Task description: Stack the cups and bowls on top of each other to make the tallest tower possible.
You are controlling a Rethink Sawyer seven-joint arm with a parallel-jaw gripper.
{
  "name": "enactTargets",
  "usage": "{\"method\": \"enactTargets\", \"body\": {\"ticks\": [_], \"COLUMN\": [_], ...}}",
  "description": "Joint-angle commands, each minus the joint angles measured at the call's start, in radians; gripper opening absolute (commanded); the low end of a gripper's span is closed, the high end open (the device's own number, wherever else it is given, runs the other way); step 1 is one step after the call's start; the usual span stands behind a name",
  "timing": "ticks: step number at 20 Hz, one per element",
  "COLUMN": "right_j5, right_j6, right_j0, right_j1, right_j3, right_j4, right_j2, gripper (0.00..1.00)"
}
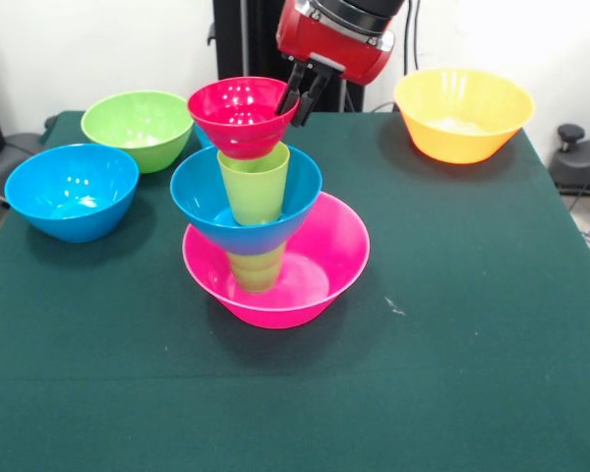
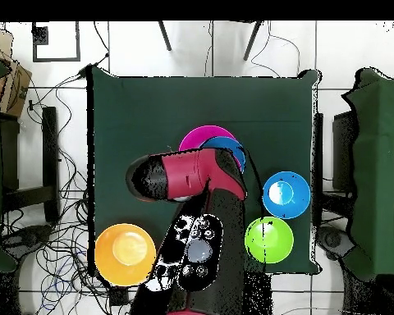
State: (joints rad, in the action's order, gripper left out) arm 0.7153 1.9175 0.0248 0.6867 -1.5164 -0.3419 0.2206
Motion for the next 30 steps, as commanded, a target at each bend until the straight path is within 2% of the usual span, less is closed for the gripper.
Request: {"method": "enactTargets", "body": {"ticks": [1,26,30], "right_j5": [0.081,0.076,0.029], "right_j6": [-0.068,-0.054,-0.063], "right_j0": [0.017,0.017,0.005], "right_j1": [-0.015,-0.028,-0.04], "right_j3": [0.005,0.006,0.02], "right_j4": [-0.043,-0.036,-0.044], "right_j2": [-0.097,-0.101,-0.116], "gripper": [0.0,0.0,0.0]}}
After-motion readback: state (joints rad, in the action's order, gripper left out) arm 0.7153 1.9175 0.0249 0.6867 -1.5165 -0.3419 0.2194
